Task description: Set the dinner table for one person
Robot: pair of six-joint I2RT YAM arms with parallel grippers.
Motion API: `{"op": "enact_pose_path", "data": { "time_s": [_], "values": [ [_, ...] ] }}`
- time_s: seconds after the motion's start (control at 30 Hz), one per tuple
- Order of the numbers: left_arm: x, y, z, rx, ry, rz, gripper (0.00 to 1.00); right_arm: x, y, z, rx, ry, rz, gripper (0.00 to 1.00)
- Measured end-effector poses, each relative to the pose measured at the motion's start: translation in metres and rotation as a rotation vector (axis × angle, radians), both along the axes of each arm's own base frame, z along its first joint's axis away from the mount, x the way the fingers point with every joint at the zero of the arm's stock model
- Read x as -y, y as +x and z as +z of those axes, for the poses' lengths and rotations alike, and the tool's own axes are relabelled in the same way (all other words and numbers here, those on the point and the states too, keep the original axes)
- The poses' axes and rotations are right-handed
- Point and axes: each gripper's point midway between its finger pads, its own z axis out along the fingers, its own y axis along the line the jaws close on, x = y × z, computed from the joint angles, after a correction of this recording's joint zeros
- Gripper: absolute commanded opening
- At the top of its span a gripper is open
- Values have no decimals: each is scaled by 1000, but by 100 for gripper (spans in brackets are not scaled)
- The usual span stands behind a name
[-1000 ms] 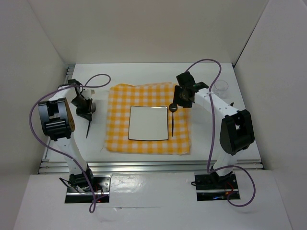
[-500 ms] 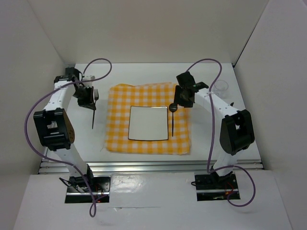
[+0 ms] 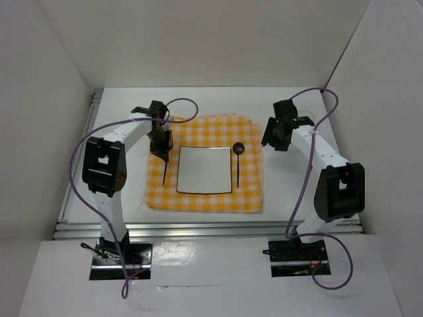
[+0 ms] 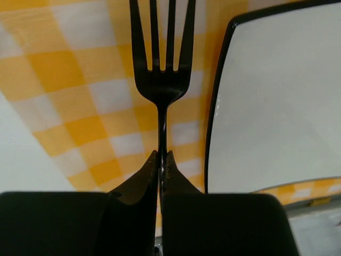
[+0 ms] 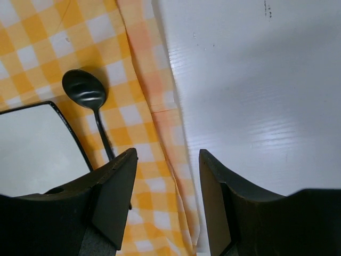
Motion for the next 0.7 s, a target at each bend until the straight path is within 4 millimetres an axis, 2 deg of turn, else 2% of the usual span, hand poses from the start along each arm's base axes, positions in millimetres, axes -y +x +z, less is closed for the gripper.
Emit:
{"op": "enact_pose_path", "data": {
  "time_s": [0.13, 0.23, 0.3, 0.53, 0.7],
  "values": [
    [13, 2, -26, -39, 80, 22, 0, 9, 0, 3, 5, 9, -22, 58],
    [15, 1, -33, -52, 108, 45, 0, 15, 0, 4, 7, 14, -37, 58],
    [11, 3, -35, -48, 123, 73, 0, 28, -3, 3, 1, 22, -66, 58],
    [4, 5, -41, -40, 139, 118, 0, 92, -12, -7, -27, 60, -230, 59],
    [4, 7, -41, -35, 137, 119, 0, 109, -13, -6, -24, 78, -253, 69]
  ]
}}
